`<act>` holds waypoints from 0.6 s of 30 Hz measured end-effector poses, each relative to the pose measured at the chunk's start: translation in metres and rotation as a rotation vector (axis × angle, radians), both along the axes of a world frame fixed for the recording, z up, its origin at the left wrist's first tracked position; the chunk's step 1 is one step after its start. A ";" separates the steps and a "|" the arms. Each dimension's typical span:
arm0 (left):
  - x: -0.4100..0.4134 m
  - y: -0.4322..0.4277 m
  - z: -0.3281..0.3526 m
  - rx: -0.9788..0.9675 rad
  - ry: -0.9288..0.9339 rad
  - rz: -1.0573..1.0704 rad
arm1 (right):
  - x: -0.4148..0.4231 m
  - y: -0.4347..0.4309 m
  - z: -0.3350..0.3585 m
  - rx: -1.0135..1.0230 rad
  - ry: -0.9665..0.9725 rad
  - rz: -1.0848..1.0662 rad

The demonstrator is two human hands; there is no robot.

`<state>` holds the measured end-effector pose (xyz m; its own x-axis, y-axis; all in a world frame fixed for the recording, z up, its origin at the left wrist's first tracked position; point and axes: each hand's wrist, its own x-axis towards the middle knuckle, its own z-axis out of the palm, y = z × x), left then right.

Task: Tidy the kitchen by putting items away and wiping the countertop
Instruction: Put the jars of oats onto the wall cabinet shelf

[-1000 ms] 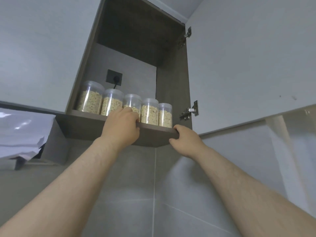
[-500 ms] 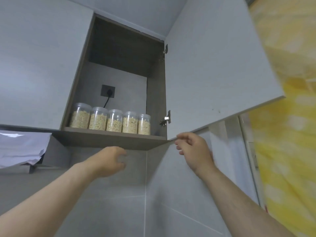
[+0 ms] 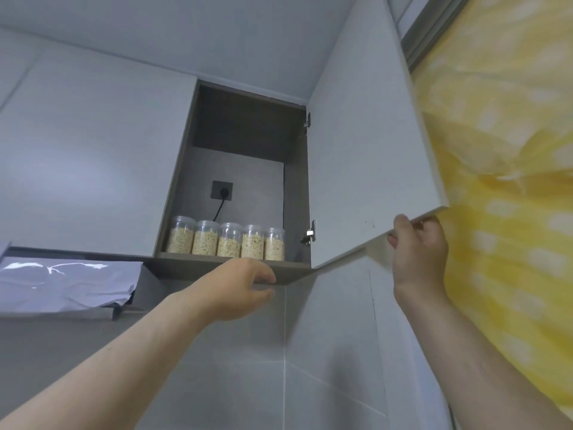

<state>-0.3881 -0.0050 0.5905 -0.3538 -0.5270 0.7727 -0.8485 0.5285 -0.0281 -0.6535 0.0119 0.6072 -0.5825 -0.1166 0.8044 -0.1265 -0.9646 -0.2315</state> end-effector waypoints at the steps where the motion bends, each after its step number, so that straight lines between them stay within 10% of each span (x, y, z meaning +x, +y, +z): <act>1: 0.000 0.008 0.002 -0.004 0.003 0.009 | 0.002 0.002 0.000 0.000 0.022 0.007; 18: -0.028 0.119 0.058 -0.264 0.157 -0.283 | 0.078 -0.024 0.012 -0.059 0.616 -0.263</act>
<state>-0.4159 0.1138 0.6485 -0.3240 -0.2026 0.9241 -0.6752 0.7337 -0.0759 -0.5751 -0.0119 0.6190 -0.0179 0.0212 0.9996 -0.4513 -0.8923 0.0109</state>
